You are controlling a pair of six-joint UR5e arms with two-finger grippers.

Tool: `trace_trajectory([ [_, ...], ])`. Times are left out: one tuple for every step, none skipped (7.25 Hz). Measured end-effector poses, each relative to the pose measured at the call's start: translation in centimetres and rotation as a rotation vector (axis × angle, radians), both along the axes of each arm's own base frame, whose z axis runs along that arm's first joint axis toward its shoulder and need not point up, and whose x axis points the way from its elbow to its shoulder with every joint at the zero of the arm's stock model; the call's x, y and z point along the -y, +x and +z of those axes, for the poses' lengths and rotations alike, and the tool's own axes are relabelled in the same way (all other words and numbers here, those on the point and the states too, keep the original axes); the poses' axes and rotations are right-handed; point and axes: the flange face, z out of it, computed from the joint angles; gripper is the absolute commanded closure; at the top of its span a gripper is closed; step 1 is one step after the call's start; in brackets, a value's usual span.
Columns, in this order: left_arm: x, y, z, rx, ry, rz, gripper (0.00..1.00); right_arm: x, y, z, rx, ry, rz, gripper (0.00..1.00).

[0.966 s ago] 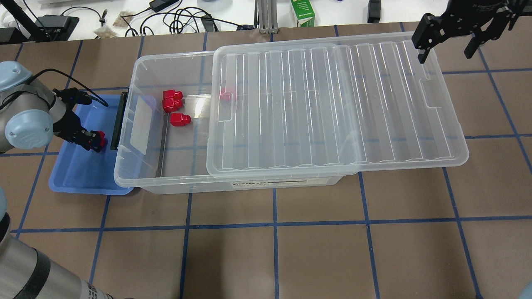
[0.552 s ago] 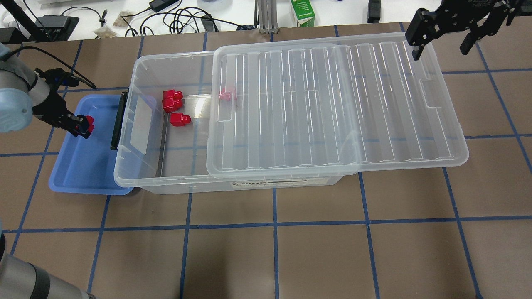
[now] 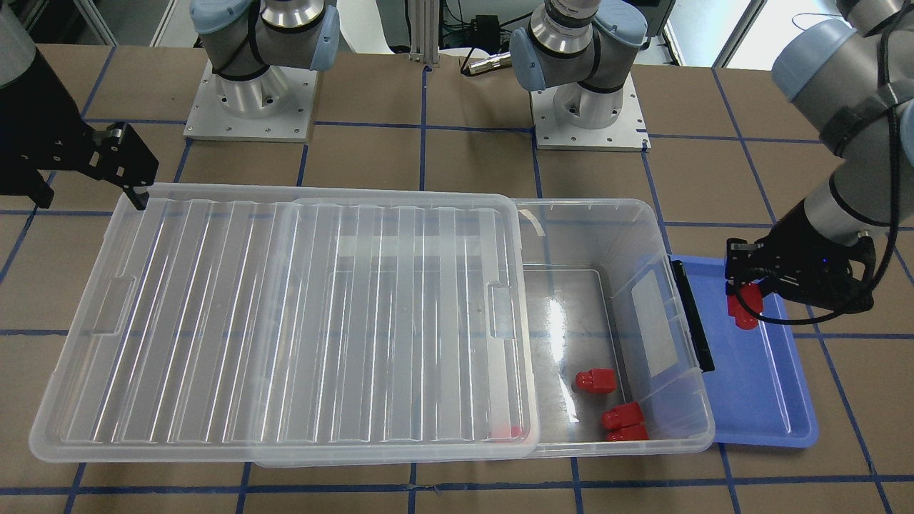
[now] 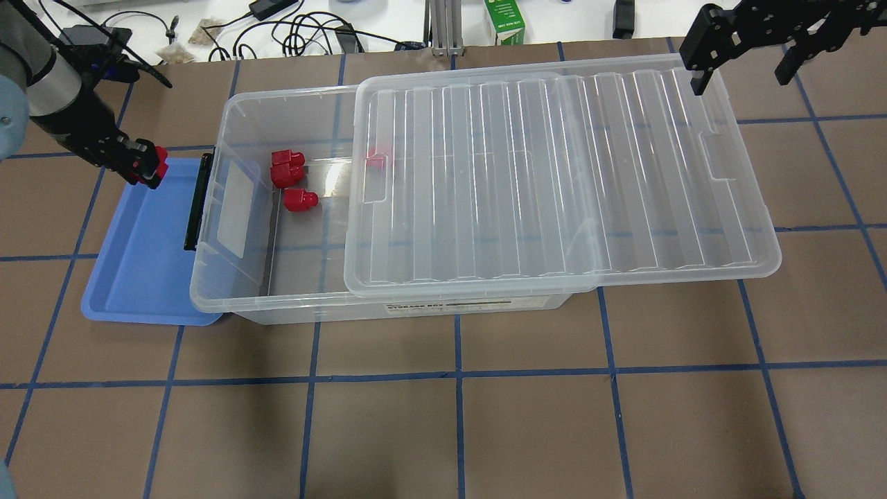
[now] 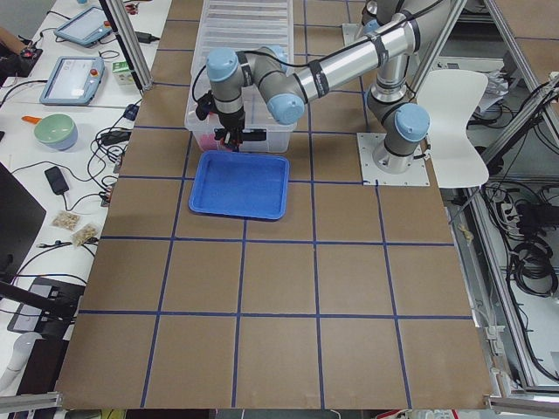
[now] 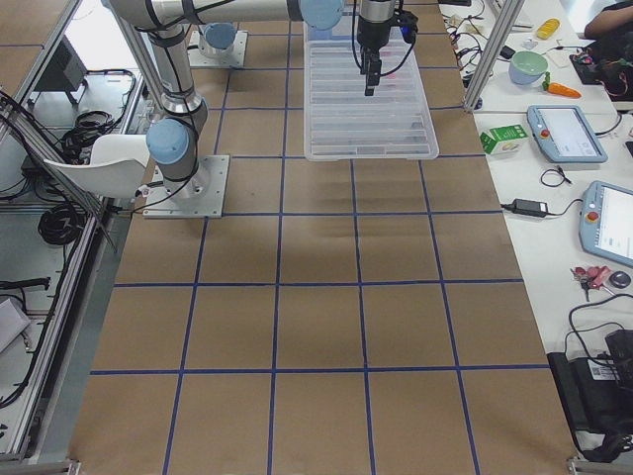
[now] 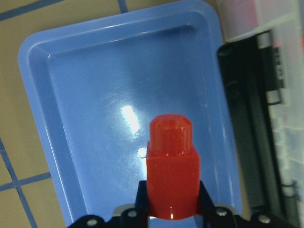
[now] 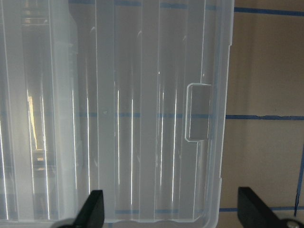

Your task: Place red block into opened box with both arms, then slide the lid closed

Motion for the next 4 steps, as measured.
trace_trajectory([
  [-0.5, -4.3, 0.8, 0.000, -0.005, 0.032, 0.99, -0.1, 0.0, 0.0, 0.001, 0.003, 0.001, 0.00],
  [-0.9, -8.5, 0.6, -0.002, 0.000, 0.065, 0.99, -0.1, 0.1, 0.0, 0.001, 0.004, 0.001, 0.00],
  [-1.4, -11.5, -0.3, -0.002, 0.016, 0.093, 0.99, -0.1, 0.1, 0.1, 0.000, 0.004, 0.001, 0.00],
  [-2.1, -13.2, -1.9, -0.001, 0.033, 0.113, 0.99, -0.2, 0.0, 0.1, -0.001, 0.004, 0.000, 0.00],
])
